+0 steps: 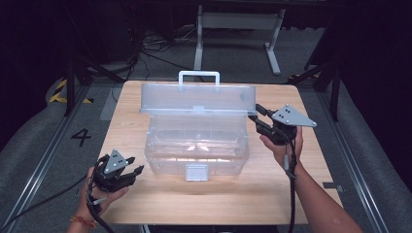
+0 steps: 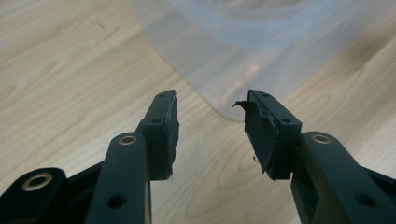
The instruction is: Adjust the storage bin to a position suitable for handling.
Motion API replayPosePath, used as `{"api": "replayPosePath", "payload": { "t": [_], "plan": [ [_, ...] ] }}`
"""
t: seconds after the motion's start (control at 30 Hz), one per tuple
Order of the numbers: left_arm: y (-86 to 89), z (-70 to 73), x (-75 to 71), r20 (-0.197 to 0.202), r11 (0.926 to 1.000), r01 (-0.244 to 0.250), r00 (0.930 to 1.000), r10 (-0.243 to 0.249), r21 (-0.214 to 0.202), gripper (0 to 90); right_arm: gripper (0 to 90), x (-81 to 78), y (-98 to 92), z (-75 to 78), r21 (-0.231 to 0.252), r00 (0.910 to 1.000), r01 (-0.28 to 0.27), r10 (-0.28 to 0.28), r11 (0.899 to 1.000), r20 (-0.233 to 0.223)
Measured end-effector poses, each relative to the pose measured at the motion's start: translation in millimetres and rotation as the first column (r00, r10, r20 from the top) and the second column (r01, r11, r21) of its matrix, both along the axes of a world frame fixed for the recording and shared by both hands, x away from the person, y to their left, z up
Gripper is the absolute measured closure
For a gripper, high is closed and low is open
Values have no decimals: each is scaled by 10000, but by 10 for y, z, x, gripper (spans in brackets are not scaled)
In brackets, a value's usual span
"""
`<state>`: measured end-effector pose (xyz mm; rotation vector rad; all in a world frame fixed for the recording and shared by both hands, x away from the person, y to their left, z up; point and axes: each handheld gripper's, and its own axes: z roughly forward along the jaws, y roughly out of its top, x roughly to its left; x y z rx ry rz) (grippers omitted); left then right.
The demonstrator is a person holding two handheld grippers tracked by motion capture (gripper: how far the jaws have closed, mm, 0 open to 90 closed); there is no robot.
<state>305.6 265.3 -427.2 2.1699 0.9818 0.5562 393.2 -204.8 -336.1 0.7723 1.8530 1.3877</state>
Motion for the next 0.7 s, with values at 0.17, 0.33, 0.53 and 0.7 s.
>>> {"api": "replayPosePath", "payload": {
  "t": [0.17,0.33,0.53,0.7],
  "plan": [
    [48,-75,4,-231,9999,-111,9997,114,103,536,678,25,20,35,74,9998,208,-209,9998,54],
    [86,-186,21,-570,9993,-266,9980,279,244,524,705,58,36,79,352,9989,458,-460,9983,49],
    [79,-253,31,-698,9996,96,9975,-77,265,493,715,82,53,98,318,9977,641,-647,9974,182],
    [41,-315,20,-925,9981,327,9953,-277,527,457,723,106,74,119,227,9963,801,-808,9965,302]
  ]
}}
